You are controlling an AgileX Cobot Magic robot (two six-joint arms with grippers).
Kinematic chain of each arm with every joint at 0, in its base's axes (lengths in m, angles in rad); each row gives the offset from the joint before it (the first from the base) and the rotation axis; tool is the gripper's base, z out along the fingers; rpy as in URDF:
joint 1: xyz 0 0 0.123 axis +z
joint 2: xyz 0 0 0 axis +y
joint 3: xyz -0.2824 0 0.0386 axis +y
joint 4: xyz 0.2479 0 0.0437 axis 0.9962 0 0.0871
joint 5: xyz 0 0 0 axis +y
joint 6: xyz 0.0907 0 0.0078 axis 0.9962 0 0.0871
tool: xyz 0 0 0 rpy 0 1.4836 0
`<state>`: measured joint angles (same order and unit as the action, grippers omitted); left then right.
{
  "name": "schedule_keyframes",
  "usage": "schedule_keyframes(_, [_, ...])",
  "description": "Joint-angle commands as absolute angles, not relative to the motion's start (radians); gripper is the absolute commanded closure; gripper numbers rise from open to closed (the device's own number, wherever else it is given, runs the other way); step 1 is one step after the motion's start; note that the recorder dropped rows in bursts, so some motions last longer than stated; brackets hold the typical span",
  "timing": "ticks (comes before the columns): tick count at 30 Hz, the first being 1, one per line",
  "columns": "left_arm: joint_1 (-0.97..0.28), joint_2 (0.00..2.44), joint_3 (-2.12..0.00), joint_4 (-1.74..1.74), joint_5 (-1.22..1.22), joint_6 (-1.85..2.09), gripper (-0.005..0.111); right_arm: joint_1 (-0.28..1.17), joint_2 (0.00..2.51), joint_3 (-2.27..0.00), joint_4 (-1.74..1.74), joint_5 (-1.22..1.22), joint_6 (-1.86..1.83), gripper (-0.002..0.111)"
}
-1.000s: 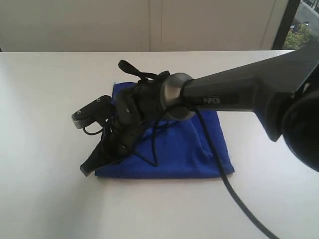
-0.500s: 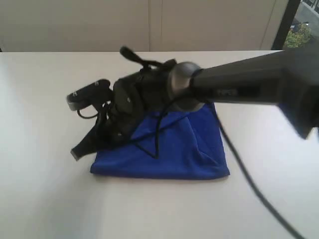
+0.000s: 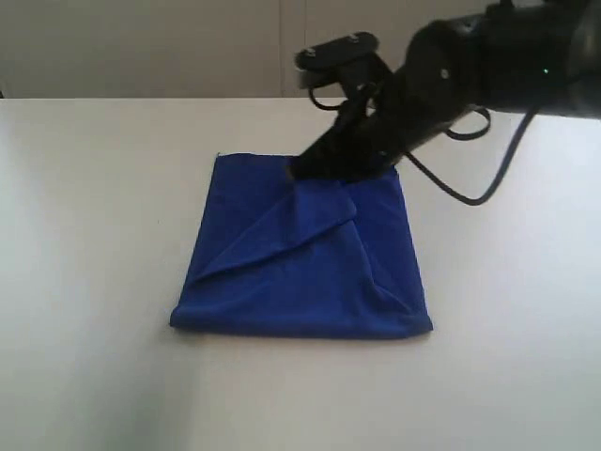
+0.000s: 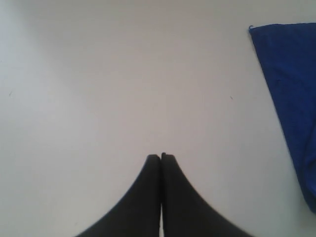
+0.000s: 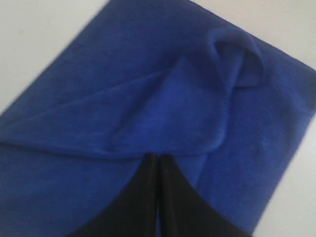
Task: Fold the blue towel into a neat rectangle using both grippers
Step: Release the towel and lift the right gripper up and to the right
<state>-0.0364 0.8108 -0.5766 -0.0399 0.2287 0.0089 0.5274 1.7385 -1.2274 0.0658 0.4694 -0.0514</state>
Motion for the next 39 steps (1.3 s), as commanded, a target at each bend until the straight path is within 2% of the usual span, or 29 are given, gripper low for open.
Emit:
schedule_keyframes(1, [-0.035,0.803,-0.569,-0.052,0.232,0.0,0.107,0.419,1.728,-1.131,0.056,0.343,-0.048,0.108])
schedule_keyframes(8, [-0.035,0.803,-0.569,-0.052,0.232,0.0,0.107,0.315,1.773,-1.104,0.087,0.212,-0.048,0.108])
schedule_keyframes(19, [-0.035,0.803,-0.569,-0.052,0.232,0.0,0.107,0.307,1.95,-1.18,0.105,0.111,-0.056,0.108])
schedule_keyframes(27, [-0.035,0.803,-0.569,-0.052,0.232,0.0,0.107,0.331,2.094,-1.327,0.105,0.182,-0.076,0.108])
schedule_keyframes(39, [-0.035,0.803,-0.569,-0.052,0.232,0.0,0.107,0.384,2.161,-1.409,0.196,0.288,-0.205,0.108])
